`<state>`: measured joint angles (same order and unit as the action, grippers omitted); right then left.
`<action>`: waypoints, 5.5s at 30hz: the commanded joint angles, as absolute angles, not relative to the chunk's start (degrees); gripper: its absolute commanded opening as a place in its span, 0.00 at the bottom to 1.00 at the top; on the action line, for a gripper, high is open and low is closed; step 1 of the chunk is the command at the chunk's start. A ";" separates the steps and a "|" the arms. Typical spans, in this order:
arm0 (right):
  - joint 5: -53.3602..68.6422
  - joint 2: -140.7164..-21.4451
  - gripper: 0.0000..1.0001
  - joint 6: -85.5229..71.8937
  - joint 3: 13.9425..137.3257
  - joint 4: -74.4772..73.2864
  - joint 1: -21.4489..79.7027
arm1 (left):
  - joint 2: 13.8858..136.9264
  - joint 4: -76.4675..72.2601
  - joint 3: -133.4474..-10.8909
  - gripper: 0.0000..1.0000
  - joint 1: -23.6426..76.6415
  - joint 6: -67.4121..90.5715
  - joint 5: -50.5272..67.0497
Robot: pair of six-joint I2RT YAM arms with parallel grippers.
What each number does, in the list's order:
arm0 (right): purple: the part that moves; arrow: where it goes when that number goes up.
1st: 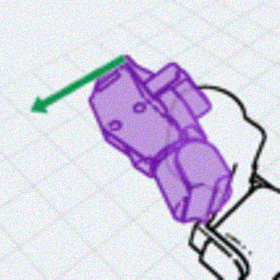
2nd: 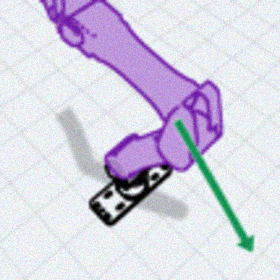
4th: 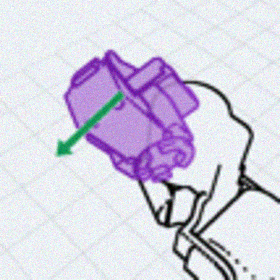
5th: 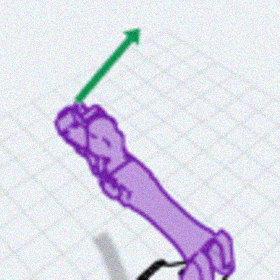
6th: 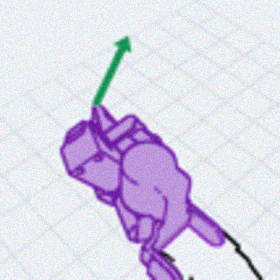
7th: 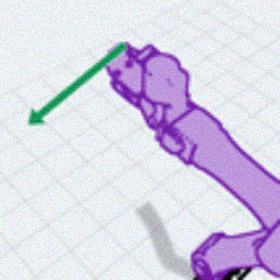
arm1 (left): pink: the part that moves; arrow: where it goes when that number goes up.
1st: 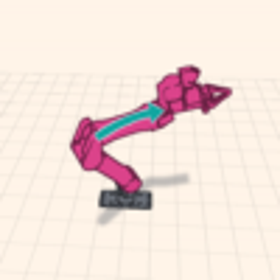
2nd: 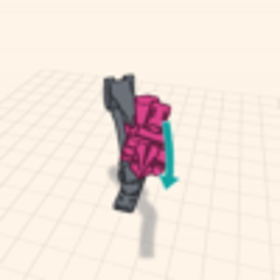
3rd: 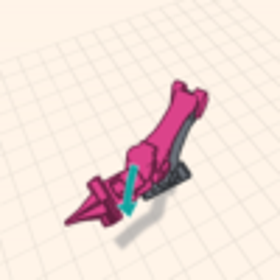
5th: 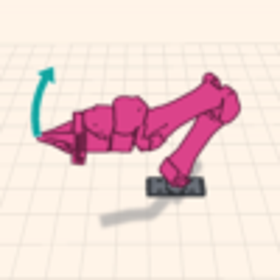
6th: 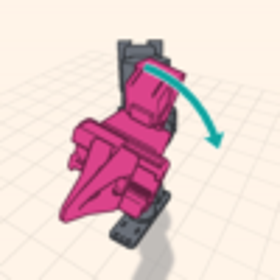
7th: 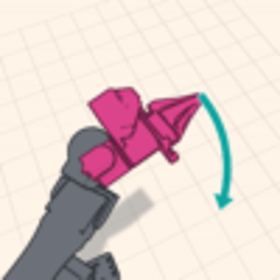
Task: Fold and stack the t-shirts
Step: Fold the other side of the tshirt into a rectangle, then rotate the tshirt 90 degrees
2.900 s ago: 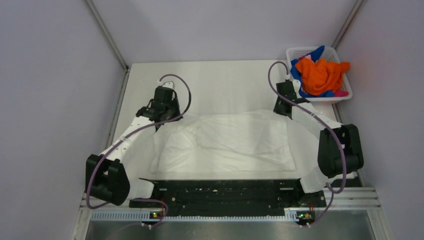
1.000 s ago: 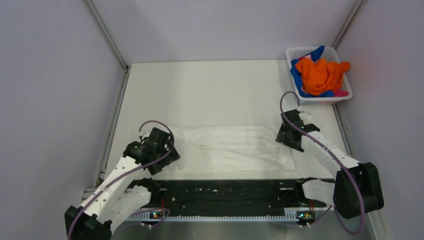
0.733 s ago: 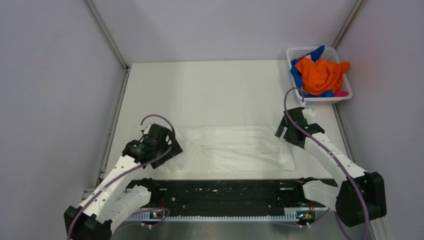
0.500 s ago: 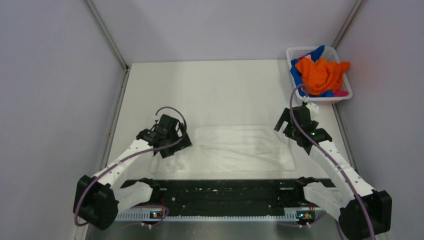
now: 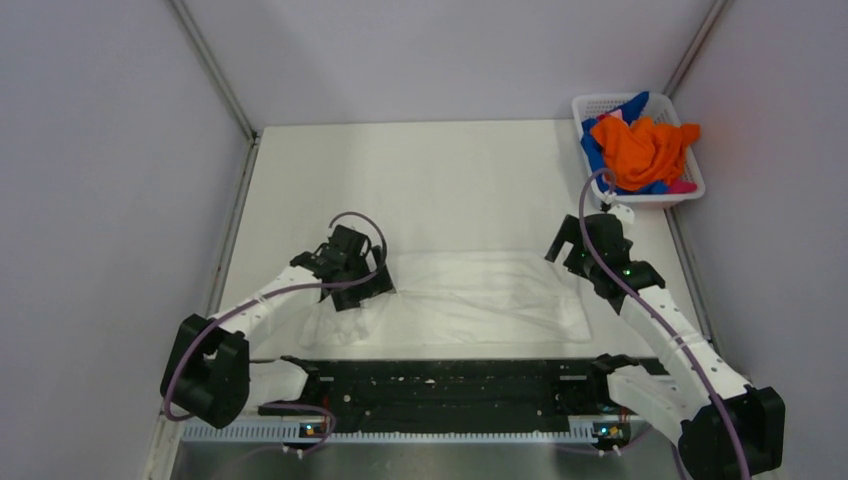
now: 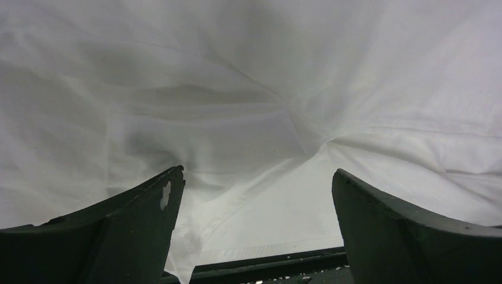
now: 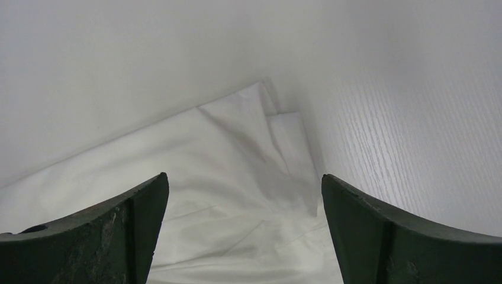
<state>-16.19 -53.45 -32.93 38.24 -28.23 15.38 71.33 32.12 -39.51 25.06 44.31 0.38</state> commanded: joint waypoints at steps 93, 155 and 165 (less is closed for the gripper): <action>-7.98 -52.60 0.99 -26.73 35.33 -22.16 15.93 | 81.27 9.85 -42.72 0.99 11.86 40.51 -3.33; -2.36 -77.40 0.99 -26.87 36.21 -9.15 39.50 | 123.66 18.09 -90.05 0.98 11.22 44.13 9.48; 1.26 -88.36 0.99 -25.11 43.75 -7.33 56.20 | 155.07 -6.62 -130.90 0.99 17.04 58.87 20.46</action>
